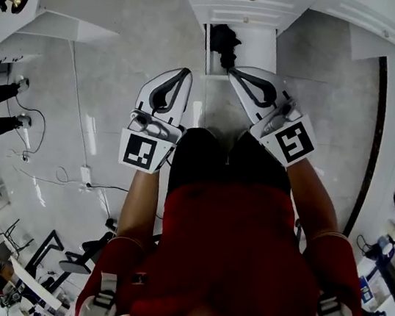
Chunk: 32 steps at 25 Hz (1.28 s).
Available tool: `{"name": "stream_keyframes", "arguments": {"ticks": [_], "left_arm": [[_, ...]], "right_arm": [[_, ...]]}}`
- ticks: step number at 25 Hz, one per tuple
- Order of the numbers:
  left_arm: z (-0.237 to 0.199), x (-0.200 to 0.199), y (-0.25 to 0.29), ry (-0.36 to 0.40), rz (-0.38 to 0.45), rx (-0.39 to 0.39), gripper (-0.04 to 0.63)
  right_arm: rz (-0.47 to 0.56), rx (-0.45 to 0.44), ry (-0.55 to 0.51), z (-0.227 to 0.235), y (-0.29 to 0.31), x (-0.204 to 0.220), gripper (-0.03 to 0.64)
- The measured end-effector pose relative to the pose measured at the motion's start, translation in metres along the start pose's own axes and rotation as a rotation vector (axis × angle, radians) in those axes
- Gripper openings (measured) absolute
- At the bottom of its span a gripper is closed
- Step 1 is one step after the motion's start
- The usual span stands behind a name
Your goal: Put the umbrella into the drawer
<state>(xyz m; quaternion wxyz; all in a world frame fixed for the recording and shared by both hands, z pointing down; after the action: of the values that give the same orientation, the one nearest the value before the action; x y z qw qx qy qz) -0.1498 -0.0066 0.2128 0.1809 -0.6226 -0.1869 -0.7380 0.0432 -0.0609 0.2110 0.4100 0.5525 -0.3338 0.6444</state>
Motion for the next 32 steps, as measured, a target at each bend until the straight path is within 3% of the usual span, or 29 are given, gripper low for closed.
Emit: {"name": "stream_keyframes", "arguments": {"ticks": [14,24,32], "left_arm": [[0.022,-0.151,-0.043,-0.029,0.02,-0.005,0.006],[0.027,-0.186,-0.047,-0.011,0.056,0.005,0.006],[0.032,-0.205,-0.058,0.006,0.1,0.029,0.006]], "right_arm": [[0.049,0.039,0.032,-0.062,-0.054,-0.148,-0.002],[0.095,0.043,0.004,-0.067,-0.072,-0.184,-0.002],[0.101,0.067,-0.017,-0.076,-0.085,-0.188,-0.002]]}}
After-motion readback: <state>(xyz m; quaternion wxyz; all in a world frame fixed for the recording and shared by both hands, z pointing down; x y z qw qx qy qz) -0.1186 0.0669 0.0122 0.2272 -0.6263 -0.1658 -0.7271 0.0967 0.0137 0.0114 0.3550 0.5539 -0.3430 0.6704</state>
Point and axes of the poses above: the fingertips, and each gripper's own axes: y forward along the fingers, z to its right, x out of its underside, the point moved 9 cm from there along -y, backward along the fingers, and after that the axes turned 8 degrees about y, right-handed, at the moved point
